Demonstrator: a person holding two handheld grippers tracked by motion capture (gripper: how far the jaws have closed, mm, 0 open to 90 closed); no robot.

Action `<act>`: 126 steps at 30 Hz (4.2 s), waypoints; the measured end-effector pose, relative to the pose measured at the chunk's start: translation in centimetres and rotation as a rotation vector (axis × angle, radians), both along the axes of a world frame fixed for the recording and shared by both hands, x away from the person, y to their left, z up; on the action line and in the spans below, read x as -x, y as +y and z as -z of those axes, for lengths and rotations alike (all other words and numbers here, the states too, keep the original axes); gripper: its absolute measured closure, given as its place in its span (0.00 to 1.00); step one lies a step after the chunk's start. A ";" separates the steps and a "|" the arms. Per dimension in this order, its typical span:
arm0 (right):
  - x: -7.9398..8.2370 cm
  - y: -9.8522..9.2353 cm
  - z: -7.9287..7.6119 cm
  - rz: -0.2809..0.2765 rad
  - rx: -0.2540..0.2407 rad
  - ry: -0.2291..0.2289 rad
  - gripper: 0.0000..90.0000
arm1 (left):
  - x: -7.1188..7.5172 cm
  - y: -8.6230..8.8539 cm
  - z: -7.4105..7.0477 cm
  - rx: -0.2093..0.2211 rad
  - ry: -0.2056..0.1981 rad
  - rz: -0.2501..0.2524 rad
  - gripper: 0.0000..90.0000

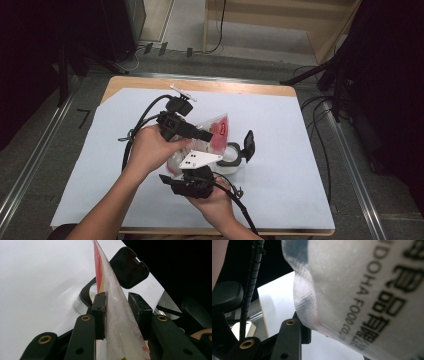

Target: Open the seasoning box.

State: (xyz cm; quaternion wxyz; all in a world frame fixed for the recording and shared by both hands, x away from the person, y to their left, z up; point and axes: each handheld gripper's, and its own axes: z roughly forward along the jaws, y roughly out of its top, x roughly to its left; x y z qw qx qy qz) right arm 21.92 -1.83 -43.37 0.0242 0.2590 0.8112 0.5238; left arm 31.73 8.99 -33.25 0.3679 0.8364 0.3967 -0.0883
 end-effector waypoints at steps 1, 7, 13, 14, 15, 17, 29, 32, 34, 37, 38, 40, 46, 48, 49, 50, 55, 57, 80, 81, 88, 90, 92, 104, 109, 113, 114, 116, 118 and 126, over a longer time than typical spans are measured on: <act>0.0 0.0 0.0 0.000 0.001 0.000 0.71 | 0.0 0.0 0.0 0.000 0.001 0.001 0.76; 0.0 0.0 0.0 0.003 0.007 -0.004 0.71 | 0.0 0.0 0.0 0.004 0.003 0.000 0.76; 0.1 0.0 0.0 0.004 0.010 -0.008 0.71 | 0.0 0.0 0.0 0.005 0.003 0.002 0.76; 0.1 0.0 0.0 0.004 0.010 -0.008 0.71 | 0.0 0.0 0.0 0.005 0.003 0.002 0.76; 0.1 0.0 0.0 0.004 0.010 -0.007 0.71 | 0.0 0.0 0.0 0.006 0.003 0.001 0.76; 0.1 0.0 0.0 0.004 0.010 -0.006 0.71 | 0.0 0.0 0.0 0.005 0.003 0.002 0.76; 0.1 0.0 -0.1 0.008 0.009 0.003 0.71 | 0.0 0.0 0.1 0.007 0.008 -0.001 0.76; 0.2 0.0 -0.2 0.012 0.015 0.003 0.71 | 0.0 0.0 0.1 0.010 0.006 -0.001 0.75; 0.1 0.0 -0.3 0.012 0.013 0.009 0.71 | -0.1 0.0 0.1 0.011 0.003 -0.001 0.75; 0.1 0.0 -0.3 0.013 0.011 0.013 0.71 | -0.1 0.0 0.1 0.019 0.003 -0.002 0.75; 0.1 0.0 -0.3 0.014 0.012 0.013 0.71 | -0.1 0.0 0.1 0.020 0.002 -0.001 0.75; 0.1 0.0 -0.3 0.015 0.011 0.012 0.71 | -0.1 0.1 0.1 0.022 0.004 0.000 0.74; 0.1 0.0 -0.3 0.018 0.013 0.009 0.71 | -0.2 0.1 0.1 0.021 0.002 0.001 0.74; 0.1 0.0 -0.3 0.020 0.013 0.014 0.71 | -0.2 0.1 0.2 0.027 0.002 -0.002 0.74; 0.1 0.0 -0.4 0.021 0.011 0.018 0.71 | -0.2 0.1 0.1 0.026 0.001 -0.001 0.74; 0.1 0.0 -0.4 0.022 0.009 0.020 0.71 | -0.2 0.1 0.1 0.028 0.001 0.000 0.74; 0.1 -0.1 -0.4 0.025 0.010 0.016 0.71 | -0.1 0.1 0.1 0.035 -0.008 -0.002 0.73; 0.0 -0.1 -0.4 0.027 0.010 0.015 0.71 | -0.1 0.1 0.1 0.037 -0.008 -0.004 0.73; -0.1 -0.3 -0.3 0.034 0.011 0.009 0.71 | 0.0 0.0 0.1 0.026 -0.006 -0.005 0.75; -0.1 -0.3 -0.2 0.033 0.011 0.008 0.71 | 0.0 0.0 0.1 0.025 -0.005 -0.006 0.75; -0.2 -0.3 -0.2 0.030 0.011 0.005 0.71 | 0.0 -0.1 0.1 0.024 -0.006 -0.006 0.75; -0.2 -0.3 -0.2 0.029 0.011 0.005 0.71 | 0.0 -0.1 0.1 0.023 -0.006 -0.005 0.75; -0.2 -0.3 -0.2 0.029 0.011 0.005 0.71 | 0.0 -0.1 0.1 0.019 -0.005 -0.005 0.75; 0.0 -0.3 -0.5 0.024 0.003 0.030 0.71 | -0.1 0.1 0.1 0.024 0.004 -0.009 0.74; 0.0 -0.2 -0.6 0.023 0.005 0.031 0.71 | -0.2 0.1 0.1 0.030 0.006 -0.010 0.74; 0.0 -0.3 -0.6 0.024 0.006 0.037 0.71 | -0.2 0.1 0.1 0.034 0.004 -0.011 0.74; 0.0 -0.3 -0.7 0.023 0.003 0.039 0.71 | -0.2 0.1 0.1 0.039 0.003 -0.015 0.74; 0.0 -0.3 -0.7 0.021 0.002 0.040 0.71 | -0.2 0.0 0.1 0.040 0.004 -0.016 0.74; -0.1 -0.4 -0.7 0.022 0.000 0.037 0.71 | -0.3 -0.1 0.1 0.044 0.006 -0.017 0.74; 0.0 -0.3 -0.7 0.027 0.010 0.027 0.71 | -0.4 0.0 0.1 0.043 0.005 -0.012 0.74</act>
